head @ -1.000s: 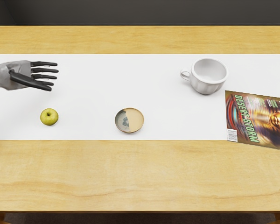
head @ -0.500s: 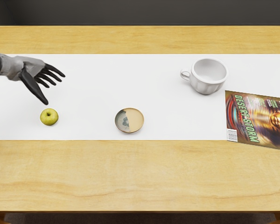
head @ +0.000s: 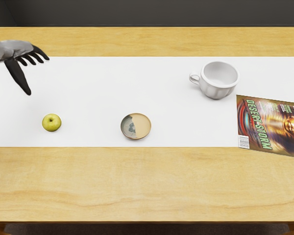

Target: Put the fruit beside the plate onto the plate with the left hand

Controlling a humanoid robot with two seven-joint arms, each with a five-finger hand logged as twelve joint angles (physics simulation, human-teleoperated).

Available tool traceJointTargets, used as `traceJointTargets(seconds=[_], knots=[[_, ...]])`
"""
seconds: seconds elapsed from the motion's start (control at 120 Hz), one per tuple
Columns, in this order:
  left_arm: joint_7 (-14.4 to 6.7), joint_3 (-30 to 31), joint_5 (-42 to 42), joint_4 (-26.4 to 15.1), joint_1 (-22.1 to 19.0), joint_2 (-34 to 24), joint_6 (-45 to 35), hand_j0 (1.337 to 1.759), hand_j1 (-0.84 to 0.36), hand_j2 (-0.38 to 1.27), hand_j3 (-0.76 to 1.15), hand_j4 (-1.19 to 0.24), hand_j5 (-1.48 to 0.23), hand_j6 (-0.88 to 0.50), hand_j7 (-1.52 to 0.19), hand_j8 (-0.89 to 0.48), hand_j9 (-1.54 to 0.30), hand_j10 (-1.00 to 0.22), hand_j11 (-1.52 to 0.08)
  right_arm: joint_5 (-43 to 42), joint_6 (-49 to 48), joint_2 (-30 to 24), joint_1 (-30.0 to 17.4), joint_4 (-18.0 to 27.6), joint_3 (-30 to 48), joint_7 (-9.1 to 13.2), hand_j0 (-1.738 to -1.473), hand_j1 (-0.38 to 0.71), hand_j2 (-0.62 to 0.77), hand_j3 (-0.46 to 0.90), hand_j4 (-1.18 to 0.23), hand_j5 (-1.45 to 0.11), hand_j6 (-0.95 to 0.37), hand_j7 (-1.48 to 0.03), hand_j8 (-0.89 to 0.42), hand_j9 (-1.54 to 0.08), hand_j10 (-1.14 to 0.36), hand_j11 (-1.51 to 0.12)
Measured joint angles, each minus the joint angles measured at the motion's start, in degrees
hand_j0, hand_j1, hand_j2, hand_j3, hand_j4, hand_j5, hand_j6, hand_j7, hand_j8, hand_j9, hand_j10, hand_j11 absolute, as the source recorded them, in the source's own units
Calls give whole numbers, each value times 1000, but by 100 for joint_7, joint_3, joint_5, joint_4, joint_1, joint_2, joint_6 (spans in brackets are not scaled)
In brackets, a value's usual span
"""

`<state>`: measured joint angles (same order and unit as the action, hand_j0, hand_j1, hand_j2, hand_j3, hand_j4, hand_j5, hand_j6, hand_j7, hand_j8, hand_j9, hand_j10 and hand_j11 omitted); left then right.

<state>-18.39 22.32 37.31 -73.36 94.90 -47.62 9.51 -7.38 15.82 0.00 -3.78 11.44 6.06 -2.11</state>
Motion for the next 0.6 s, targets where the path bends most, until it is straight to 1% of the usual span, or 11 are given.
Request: traceJointTargets(seconds=[0.05, 0.1, 0.192, 0.267, 0.358, 0.408, 0.6], knots=[[-4, 445, -107, -275, 129, 21, -339, 1658, 53, 51, 0, -251, -323, -251, -323, -251, -323, -250, -323, 0, 0, 0, 0, 0, 0, 0, -1658, -307, -7, 0, -36, -46, -36, -46, -36, -46, -35, -46], [-10, 802, -209, -463, 257, 181, -559, 1658, 53, 51, 0, -251, -323, -252, -323, -252, -323, -251, -323, 0, 0, 0, 1, -1, 0, -1, -1658, -307, -7, 0, -36, -46, -36, -46, -36, -46, -36, -46], [-18, 1468, -505, -686, 690, 570, -882, 1658, 52, 51, 0, -251, -323, -252, -323, -251, -323, -250, -323, 0, 0, 0, 0, 1, 0, 0, -1658, -307, -7, 0, -36, -46, -36, -46, -36, -46, -36, -46], [-21, 1933, -826, -788, 935, 849, -1051, 1658, 51, 51, 0, -252, -325, -252, -325, -252, -324, -251, -324, 0, 0, 0, 0, 0, 0, 0, -1658, -307, -7, 0, -36, -46, -36, -46, -36, -46, -36, -46], [-23, 2348, -1113, -848, 985, 1134, -1231, 1658, 49, 51, 0, -253, -327, -254, -327, -253, -327, -253, -327, 0, 0, 0, 0, -1, 0, 0, -1658, -307, -7, 0, -36, -46, -36, -46, -36, -46, -36, -46], [-33, 2515, -1210, -862, 987, 1181, -1327, 1658, 47, 51, 0, -254, -328, -254, -328, -254, -328, -253, -328, 0, 0, 0, 0, 0, 0, 0, -1658, -307, -7, 0, -36, -46, -36, -46, -36, -46, -36, -46], [-62, 2801, -1346, -872, 931, 1426, -1618, 1658, 43, 52, 0, -257, -333, -257, -332, -257, -332, -257, -332, 0, 0, 0, 0, -1, 0, 0, -1658, -306, -7, 0, -36, -46, -36, -46, -36, -46, -36, -46]])
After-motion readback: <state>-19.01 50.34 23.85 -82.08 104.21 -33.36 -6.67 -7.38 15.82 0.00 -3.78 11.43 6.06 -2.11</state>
